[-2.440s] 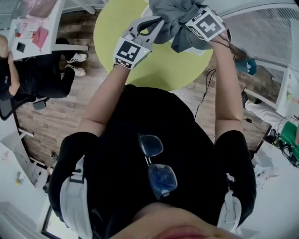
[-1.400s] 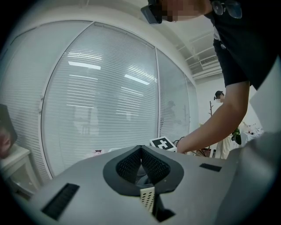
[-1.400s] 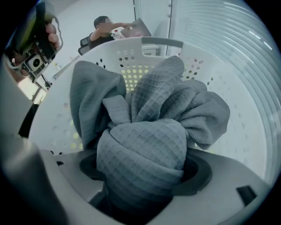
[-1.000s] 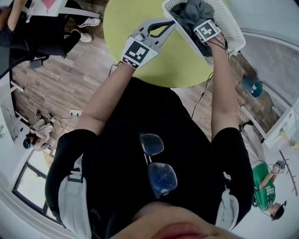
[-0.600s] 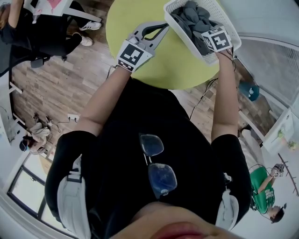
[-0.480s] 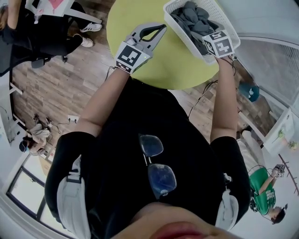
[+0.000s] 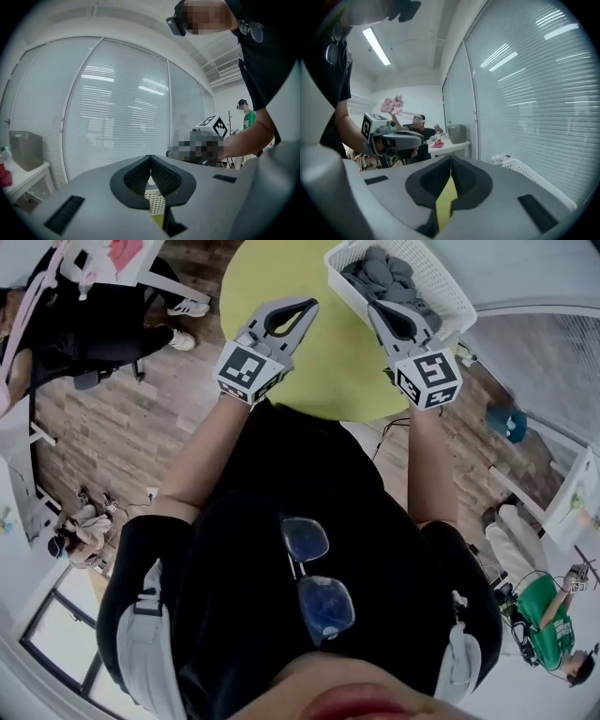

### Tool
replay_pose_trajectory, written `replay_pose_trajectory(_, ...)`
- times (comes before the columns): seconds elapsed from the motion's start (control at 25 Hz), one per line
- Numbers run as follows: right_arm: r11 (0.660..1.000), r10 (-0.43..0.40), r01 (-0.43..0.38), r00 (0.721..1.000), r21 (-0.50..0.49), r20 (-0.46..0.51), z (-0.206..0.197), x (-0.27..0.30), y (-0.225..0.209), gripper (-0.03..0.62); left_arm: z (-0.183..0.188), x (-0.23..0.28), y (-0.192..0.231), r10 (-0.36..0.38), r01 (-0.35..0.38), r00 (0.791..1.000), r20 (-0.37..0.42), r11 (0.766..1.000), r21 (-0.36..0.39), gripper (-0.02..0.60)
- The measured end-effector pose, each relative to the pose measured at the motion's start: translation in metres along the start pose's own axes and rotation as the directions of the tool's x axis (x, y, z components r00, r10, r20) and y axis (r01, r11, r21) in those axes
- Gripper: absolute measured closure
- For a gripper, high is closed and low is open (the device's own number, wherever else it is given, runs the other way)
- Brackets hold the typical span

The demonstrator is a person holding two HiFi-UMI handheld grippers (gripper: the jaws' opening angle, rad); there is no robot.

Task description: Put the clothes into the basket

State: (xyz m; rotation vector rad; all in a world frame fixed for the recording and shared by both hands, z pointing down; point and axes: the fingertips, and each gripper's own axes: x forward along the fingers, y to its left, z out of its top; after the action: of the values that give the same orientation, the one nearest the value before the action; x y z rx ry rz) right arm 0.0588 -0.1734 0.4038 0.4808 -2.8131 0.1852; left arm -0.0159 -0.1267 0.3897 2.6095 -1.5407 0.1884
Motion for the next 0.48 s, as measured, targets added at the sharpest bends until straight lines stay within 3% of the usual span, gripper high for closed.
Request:
replay_pose_trajectory(0.16, 0.999, 0.015, -0.02, 0.989, 0.031, 0.146, 0.019, -0.003, 0.034, 0.568, 0.007, -0.013, -0.004, -0.034, 0.034, 0.999, 0.016, 0.999, 0.004, 0.572)
replay_pose_trajectory(0.48, 1.0, 0.017, -0.018, 0.985, 0.0, 0.173, 0.03, 0.013, 0.088, 0.568, 0.017, -0.047, 0.003, -0.059, 0.058, 0.997, 0.052, 0.998, 0.007, 0.572)
